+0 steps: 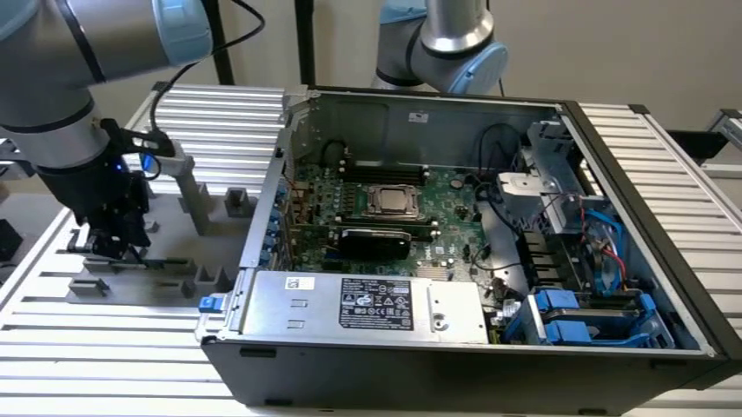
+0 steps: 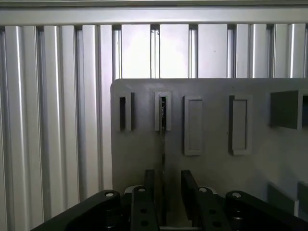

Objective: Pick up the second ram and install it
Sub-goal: 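Pick up the second ram and move it above second insertion slot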

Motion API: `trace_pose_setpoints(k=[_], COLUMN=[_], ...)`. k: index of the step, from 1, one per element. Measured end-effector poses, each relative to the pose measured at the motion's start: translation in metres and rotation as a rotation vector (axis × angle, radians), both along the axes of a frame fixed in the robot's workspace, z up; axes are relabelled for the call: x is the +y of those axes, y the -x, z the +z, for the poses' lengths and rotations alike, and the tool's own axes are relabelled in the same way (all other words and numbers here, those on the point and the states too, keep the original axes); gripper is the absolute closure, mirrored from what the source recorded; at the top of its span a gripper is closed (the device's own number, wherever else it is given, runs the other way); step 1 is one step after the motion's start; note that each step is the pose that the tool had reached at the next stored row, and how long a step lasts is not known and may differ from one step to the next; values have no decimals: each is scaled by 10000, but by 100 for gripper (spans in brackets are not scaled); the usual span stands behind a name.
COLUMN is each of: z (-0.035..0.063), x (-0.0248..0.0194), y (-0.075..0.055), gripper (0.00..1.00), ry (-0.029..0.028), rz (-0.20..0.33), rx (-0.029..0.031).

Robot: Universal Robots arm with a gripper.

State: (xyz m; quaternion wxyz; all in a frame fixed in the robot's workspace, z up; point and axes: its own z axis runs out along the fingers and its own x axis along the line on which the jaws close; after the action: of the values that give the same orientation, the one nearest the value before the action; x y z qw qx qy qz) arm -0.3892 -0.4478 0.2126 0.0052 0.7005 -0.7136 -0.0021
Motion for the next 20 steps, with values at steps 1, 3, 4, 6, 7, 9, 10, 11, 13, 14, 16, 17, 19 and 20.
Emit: trace_pose_setpoints(k=[1,3,4,6,7,9,10,11,13,14,16,17,19,20], z=[-11,-29,-39,-64,-78,-111,-126,-137,-156,-162,-164,-166,-166,-167], x=[-8,-25,-31,-35,-36,-37,-37,-37,-37,-37,-38,-38,-37,-37], y=[0,0,0,1,1,0,0,0,0,-1,-3,-7,-11,-13], gripper=[0,0,0,0,0,0,0,0,0,0,0,0,0,0], ry=[-1,-1,-1,-2,-1,0,-1,-1,-1,-1,-6,-13,-22,-26], rz=[0,1,1,0,1,11,15,19,28,33,42,47,54,58], rx=[-1,-1,-1,-3,-2,0,-1,-1,-1,0,3,-1,-1,-1])
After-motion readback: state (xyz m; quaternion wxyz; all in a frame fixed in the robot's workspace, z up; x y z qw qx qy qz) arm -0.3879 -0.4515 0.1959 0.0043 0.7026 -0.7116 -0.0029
